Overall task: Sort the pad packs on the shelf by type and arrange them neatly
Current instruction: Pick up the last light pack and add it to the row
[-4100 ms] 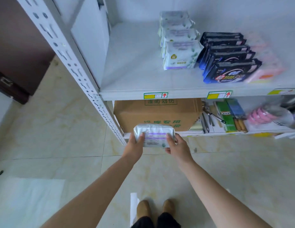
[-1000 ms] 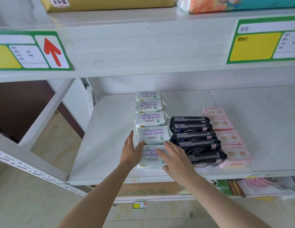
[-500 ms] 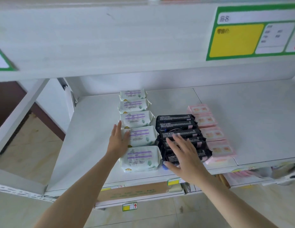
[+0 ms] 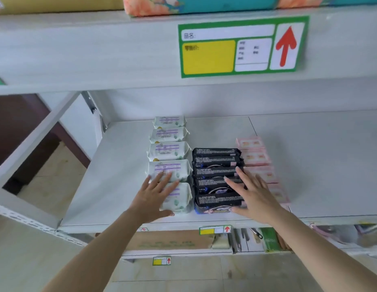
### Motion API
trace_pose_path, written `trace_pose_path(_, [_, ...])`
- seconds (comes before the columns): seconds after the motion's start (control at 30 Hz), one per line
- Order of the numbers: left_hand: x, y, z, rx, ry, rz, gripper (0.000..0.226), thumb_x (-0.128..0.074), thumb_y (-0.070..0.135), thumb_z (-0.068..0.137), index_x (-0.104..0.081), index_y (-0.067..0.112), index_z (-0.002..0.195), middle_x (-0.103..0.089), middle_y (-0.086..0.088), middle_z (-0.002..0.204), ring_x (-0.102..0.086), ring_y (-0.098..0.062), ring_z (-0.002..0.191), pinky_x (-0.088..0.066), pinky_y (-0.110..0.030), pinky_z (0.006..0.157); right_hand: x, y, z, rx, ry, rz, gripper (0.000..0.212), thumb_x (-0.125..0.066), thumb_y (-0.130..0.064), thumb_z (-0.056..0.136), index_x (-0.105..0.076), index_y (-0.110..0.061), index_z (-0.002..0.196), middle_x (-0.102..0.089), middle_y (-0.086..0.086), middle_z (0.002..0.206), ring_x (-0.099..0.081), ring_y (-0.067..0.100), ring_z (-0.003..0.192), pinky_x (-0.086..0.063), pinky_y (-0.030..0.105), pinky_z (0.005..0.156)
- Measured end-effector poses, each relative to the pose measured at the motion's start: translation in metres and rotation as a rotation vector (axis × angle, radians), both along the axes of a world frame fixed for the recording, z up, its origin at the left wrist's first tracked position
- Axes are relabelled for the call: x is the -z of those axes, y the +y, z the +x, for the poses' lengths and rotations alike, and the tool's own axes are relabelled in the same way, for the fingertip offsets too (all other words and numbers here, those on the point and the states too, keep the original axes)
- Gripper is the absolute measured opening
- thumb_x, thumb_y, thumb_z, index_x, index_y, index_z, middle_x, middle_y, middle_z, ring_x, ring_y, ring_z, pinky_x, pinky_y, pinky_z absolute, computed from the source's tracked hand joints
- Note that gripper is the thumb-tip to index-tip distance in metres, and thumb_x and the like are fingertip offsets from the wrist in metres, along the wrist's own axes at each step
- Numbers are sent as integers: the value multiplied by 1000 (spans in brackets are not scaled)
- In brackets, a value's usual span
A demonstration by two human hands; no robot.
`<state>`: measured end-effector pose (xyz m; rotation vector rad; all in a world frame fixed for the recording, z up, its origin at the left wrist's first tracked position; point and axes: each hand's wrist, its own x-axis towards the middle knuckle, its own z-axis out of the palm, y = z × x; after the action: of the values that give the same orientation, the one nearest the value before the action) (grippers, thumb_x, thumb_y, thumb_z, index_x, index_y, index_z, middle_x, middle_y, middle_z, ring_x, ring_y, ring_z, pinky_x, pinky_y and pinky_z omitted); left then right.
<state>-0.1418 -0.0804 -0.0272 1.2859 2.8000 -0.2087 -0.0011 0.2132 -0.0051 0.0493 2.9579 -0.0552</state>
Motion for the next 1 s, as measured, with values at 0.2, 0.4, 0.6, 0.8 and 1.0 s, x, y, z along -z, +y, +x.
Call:
trace_pose_path(0.2, [2,4,5,-11,34,-23,100,-33,75,64,-7,27,148,-50,-8,140,-52,-31,125,-25,-43,101,14,-9,-7,-21,-12,58,74,-17,-69,83,17,-37,140,22,6,153,15,31,143,0,50,115])
trace_pose_path(0.4, [6,7,11,1,106,-1,99,-31,77,71,2,25,148,-45,-9,143,-47,-32,129,-30,-47,107,17,-15,-8,70,1,48,63,-20,-64,81,-38,-31,133,-53,14,134,-54,35,119,-49,52,85])
trace_pose_path(0.6, [2,8,9,5,112,-67,95,-33,73,68,-10,26,146,-50,-9,140,-50,-32,126,-29,-45,104,22,-7,-3,30,100,38,72,-22,-70,80,-29,-32,140,-42,14,144,-44,32,129,-42,52,95])
trace_pose_path(0.8, [4,6,10,22,87,-44,101,-34,74,67,1,25,148,-46,-9,143,-46,-31,129,-22,-43,105,14,27,21,85,258,-231,87,-6,-82,74,-2,-34,146,7,-2,154,6,16,142,-1,44,114])
trace_pose_path(1.0, [-1,8,17,-9,99,-13,102,-33,76,68,3,24,148,-49,-9,141,-50,-30,126,-23,-43,104,22,61,37,516,235,-475,60,-27,-45,94,-13,-22,148,-3,6,158,-2,22,146,-14,44,117])
